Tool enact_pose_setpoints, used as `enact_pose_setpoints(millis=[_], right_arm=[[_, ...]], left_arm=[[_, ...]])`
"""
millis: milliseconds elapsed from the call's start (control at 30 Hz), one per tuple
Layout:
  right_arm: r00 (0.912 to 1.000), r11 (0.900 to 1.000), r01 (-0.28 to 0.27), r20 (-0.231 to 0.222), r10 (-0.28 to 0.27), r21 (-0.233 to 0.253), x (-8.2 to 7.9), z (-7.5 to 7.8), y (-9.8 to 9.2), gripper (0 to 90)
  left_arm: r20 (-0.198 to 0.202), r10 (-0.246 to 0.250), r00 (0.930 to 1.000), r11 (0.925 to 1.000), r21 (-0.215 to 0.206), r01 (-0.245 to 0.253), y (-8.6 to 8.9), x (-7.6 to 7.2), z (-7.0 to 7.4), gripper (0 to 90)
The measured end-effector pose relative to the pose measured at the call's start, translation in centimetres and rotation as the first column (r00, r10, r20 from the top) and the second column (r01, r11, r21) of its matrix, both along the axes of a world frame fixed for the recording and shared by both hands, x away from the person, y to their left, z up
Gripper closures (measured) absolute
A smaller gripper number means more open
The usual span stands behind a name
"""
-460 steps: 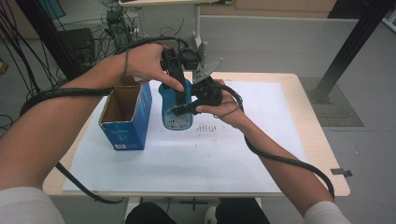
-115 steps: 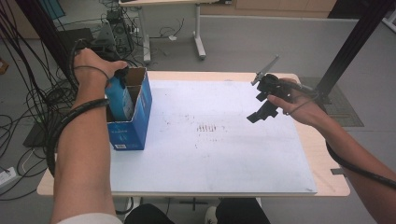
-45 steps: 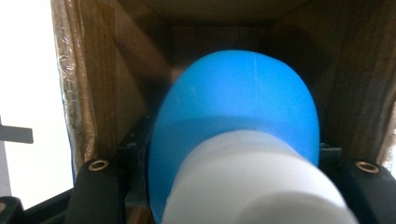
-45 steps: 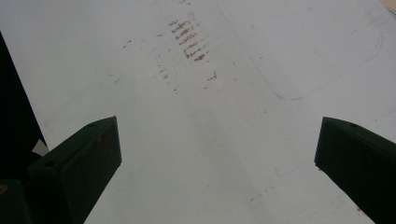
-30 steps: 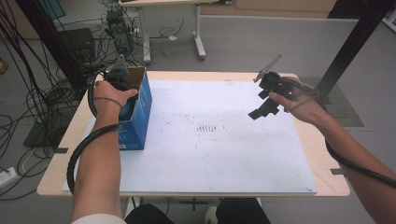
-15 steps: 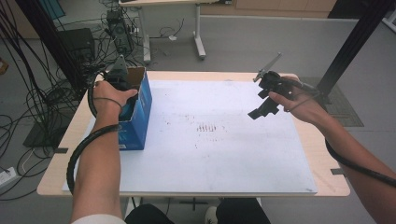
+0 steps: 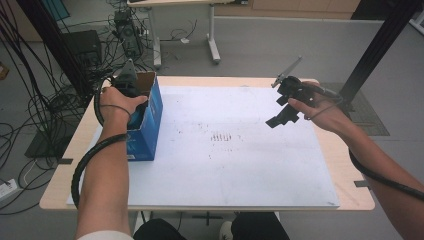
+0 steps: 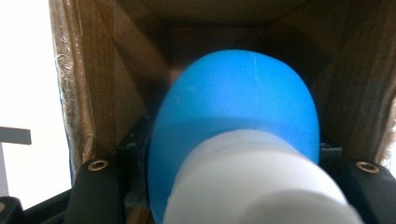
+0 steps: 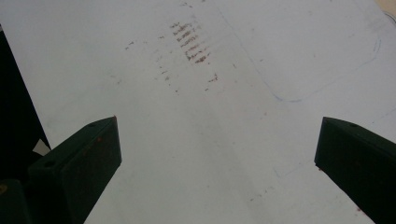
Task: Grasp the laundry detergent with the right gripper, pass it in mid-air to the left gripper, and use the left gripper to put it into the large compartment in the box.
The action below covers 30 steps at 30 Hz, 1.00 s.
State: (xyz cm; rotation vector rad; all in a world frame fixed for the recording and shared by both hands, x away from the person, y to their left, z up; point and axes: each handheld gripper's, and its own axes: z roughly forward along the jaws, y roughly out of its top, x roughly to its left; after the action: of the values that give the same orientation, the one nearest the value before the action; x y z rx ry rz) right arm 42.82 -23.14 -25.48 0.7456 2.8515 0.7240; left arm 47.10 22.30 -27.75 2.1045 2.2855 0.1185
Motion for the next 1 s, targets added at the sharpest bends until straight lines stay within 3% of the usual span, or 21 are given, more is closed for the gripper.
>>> enact_pose_setpoints(millis=[1000], right_arm=[[1.0000,1.000,-0.002,-0.002,0.002,0.013,-0.06,-0.07,-0.08,0.3]], left_arm=[[0.006,-0.003,1.0000,1.0000,-0.008,0.003,-0.08,-0.04,0.10,35.4]])
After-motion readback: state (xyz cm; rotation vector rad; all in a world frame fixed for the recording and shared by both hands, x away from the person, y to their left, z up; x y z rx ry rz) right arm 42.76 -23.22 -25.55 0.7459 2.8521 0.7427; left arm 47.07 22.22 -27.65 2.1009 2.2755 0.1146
